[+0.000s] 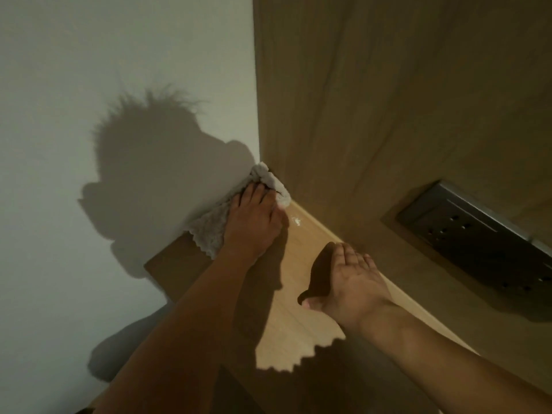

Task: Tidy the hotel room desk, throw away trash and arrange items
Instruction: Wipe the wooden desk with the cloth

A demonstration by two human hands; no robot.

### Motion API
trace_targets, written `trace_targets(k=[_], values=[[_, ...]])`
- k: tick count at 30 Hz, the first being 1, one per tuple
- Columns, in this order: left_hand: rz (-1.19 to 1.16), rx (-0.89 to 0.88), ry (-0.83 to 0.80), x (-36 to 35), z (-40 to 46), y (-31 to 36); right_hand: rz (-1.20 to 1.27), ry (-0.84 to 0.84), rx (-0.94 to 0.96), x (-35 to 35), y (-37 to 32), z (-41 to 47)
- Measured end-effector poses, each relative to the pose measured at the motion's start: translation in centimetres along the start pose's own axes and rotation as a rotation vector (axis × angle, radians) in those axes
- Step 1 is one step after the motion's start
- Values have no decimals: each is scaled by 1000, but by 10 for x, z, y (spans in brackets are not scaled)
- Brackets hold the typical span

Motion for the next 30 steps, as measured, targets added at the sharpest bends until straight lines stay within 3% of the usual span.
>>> trace_targets(k=[4,8,10,12,14,17,19,23,27,30], values=[[-86,-13,51,7,0,1,81,-40,-67,-1,24,-31],[-62,-80,-15,3,-35,34,63,-59,-100,-9,32,-46],[-187,-92,-89,-15,-65,55,53,-80,-135,-16,32,-51],[-302,-227,-177,-25,-93,76,42,-95,-165,-24,33,-54],[-339,-324,-138,-20,-102,89,53,-109,-186,-28,34,-54],[-452,-51,85,12,-89,78,71,-109,-183,-29,33,-51],[-285,32,281,20,-72,38,84,-90,-166,-31,36,-50],[9,37,126,6,-55,-54,118,-53,-145,-39,41,-52],[77,103,60,1,-70,-34,127,-38,-143,-39,42,-51],[77,-83,-56,1,-117,15,119,-38,-155,-38,39,-53]])
Point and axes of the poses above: each hand's wrist, its own z-axis towards the middle knuckle, its own x-axis out of the back of the hand, y = z × x, the point moved 1 cm from there along z, towards the middle knuckle, and after that the axes turned 8 degrees about x, right-handed, at the moved point
